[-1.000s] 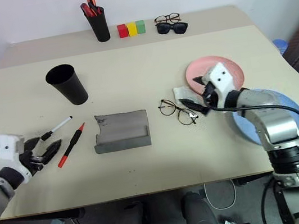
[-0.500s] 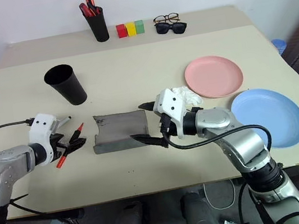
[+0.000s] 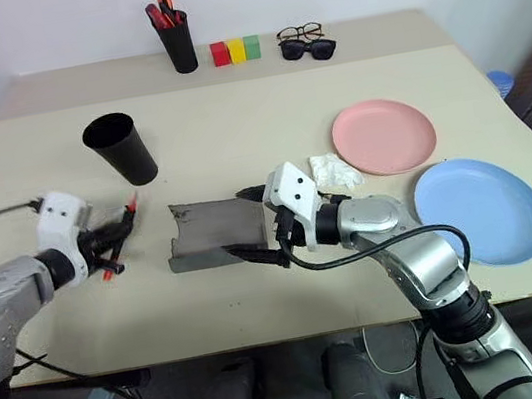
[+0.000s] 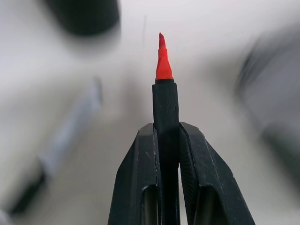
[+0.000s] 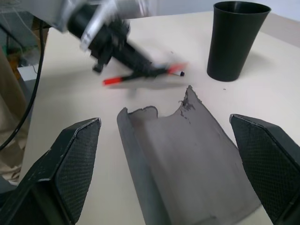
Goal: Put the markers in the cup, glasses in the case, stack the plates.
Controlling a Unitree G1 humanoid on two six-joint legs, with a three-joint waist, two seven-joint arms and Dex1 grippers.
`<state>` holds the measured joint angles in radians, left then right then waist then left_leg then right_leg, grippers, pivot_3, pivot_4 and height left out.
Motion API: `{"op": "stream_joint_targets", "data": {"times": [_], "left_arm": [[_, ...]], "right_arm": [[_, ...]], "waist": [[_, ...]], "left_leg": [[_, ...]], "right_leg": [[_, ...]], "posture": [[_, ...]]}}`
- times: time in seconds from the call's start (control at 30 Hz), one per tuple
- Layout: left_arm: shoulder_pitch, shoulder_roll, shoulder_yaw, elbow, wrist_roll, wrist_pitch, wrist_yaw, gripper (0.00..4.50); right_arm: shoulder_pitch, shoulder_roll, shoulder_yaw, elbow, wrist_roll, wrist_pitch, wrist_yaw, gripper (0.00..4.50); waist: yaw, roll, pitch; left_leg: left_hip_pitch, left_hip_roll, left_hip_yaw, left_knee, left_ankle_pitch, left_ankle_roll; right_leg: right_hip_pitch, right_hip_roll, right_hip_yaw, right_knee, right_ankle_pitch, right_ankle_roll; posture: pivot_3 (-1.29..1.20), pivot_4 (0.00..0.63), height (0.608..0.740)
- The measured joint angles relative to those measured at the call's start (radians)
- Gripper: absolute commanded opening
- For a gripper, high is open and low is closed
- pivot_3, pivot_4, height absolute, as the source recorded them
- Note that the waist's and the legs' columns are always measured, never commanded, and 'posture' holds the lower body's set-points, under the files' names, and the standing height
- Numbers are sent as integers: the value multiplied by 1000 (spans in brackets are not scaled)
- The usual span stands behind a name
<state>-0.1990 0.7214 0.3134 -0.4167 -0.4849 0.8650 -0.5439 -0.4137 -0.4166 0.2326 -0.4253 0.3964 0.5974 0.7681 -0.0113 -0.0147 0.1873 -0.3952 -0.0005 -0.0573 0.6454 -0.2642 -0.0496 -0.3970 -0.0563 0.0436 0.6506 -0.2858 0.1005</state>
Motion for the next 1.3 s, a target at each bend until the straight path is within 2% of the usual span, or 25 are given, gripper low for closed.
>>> {"op": "stream_joint_targets", "data": {"times": [0.07, 0.17, 0.23, 0.33, 0.4, 0.57, 0.7, 0.93, 1.1, 1.2, 1.3], "left_arm": [[-72, -50, 58, -19, -61, -58, -17, 22], [-266, -128, 64, 38, -54, -176, 59, 22], [-372, -137, 41, 141, 49, -289, 146, 22], [-500, -166, -18, 388, 232, -491, 292, 22], [-540, -196, -43, 518, 292, -601, 338, 22], [-591, -265, -68, 793, 346, -817, 364, 22], [-599, -291, -71, 910, 346, -913, 349, 22], [-601, -319, -63, 989, 325, -1010, 331, 3368], [-561, -294, -5, 888, 270, -998, 340, 3368], [-435, -201, 68, 726, 164, -898, 257, 3368], [-249, -94, 127, 561, 27, -715, 131, 4273]], "right_arm": [[-29, 21, 0, 29, -4, -18, -8, 4500], [-98, 80, -1, 102, -35, -69, -37, 4500], [-149, 118, -3, 158, -54, -99, -61, 4500], [-242, 177, -3, 280, -117, -128, -133, 4500], [-280, 213, -2, 336, -148, -145, -171, 4500], [-289, 267, 10, 373, -178, -163, -202, 4500], [-275, 282, 16, 359, -179, -163, -210, 4500], [-244, 289, 33, 301, -178, -147, -211, 4500], [-243, 289, 35, 289, -178, -142, -210, 4500], [-240, 287, 35, 284, -178, -139, -209, 4500], [-230, 280, 32, 282, -178, -133, -206, 4500]], "waist": [[5, 0, 0], [4, -2, 0], [-3, -2, 0], [-9, -1, 0], [-7, -1, 0], [-6, -2, -1], [-6, -2, -1], [-10, -2, -1], [-14, -2, -1], [-37, -2, -1], [-46, -2, -1]], "left_leg": [[0, -1, -1, 1, 0, 0], [0, -3, -2, 3, 0, 0], [1, -5, -1, 1, 0, 0], [1, -4, 1, 1, 0, 0], [-1, -4, 1, 1, 0, 0], [-19, -5, 2, 8, 3, -5], [-22, -5, 3, 8, 2, -3], [-21, -4, 2, 8, 2, -3], [-21, -4, 2, 8, 2, -3], [-20, -3, 2, 7, 3, -3], [-20, -2, 2, 5, 3, -3]], "right_leg": [[1, -1, -2, 0, 0, 0], [2, 1, -3, 0, 0, 1], [1, 2, -2, 0, 1, 2], [-1, 5, 0, 2, 1, 1], [-3, 5, 0, 3, 1, 1], [-24, 3, 0, 12, 1, 2], [-27, 4, 0, 15, 1, 2], [-27, 5, 0, 16, 1, 1], [-28, 5, 0, 16, 1, 2], [-28, 5, 1, 16, 1, 1], [-28, 5, 1, 16, 1, 1]], "posture": [[0, 150, 740], [0, 150, 740], [0, 150, 740], [0, 150, 740], [0, 150, 740], [0, 150, 740], [0, 150, 740], [0, 150, 740], [0, 150, 740], [0, 150, 740], [0, 150, 740]]}}
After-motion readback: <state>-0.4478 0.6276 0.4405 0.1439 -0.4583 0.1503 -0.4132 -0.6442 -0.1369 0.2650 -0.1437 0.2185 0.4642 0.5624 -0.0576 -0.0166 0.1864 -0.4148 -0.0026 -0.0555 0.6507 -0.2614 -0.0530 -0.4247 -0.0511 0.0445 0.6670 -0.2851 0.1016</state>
